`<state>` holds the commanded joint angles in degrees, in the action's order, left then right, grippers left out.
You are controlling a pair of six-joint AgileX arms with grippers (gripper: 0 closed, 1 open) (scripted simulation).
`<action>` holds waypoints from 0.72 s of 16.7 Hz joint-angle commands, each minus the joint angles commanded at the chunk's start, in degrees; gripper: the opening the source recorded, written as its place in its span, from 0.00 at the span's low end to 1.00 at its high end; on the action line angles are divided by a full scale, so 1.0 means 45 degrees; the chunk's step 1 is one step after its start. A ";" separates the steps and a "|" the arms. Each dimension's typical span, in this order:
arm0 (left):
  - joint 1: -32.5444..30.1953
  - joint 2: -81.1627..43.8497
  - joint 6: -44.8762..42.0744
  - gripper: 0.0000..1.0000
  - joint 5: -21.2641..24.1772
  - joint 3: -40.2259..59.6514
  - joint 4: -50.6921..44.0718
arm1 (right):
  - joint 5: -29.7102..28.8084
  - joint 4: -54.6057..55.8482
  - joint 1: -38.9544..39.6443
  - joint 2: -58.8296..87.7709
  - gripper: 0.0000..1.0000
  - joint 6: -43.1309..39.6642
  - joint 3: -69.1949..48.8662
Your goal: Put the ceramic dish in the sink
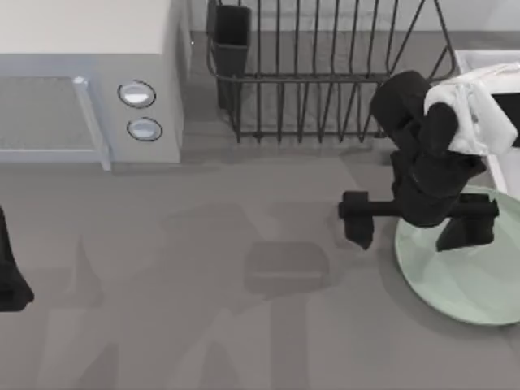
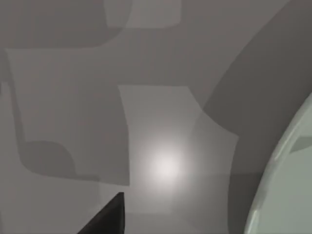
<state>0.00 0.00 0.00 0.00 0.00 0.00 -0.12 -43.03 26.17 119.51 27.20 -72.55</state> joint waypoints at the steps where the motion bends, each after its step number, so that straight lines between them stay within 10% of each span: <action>1: 0.0000 0.0000 0.0000 1.00 0.0000 0.0000 0.0000 | 0.0000 0.0000 0.0000 0.0000 0.70 0.0000 0.0000; 10: 0.0000 0.0000 0.0000 1.00 0.0000 0.0000 0.0000 | 0.0000 0.0000 0.0000 0.0000 0.02 0.0000 0.0000; 12: 0.0000 0.0000 0.0000 1.00 0.0000 0.0000 0.0000 | 0.0000 0.0000 0.0000 0.0000 0.00 0.0000 0.0000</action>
<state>0.00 0.00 0.00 0.00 0.00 0.00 -0.12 -43.03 26.17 119.51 27.20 -72.55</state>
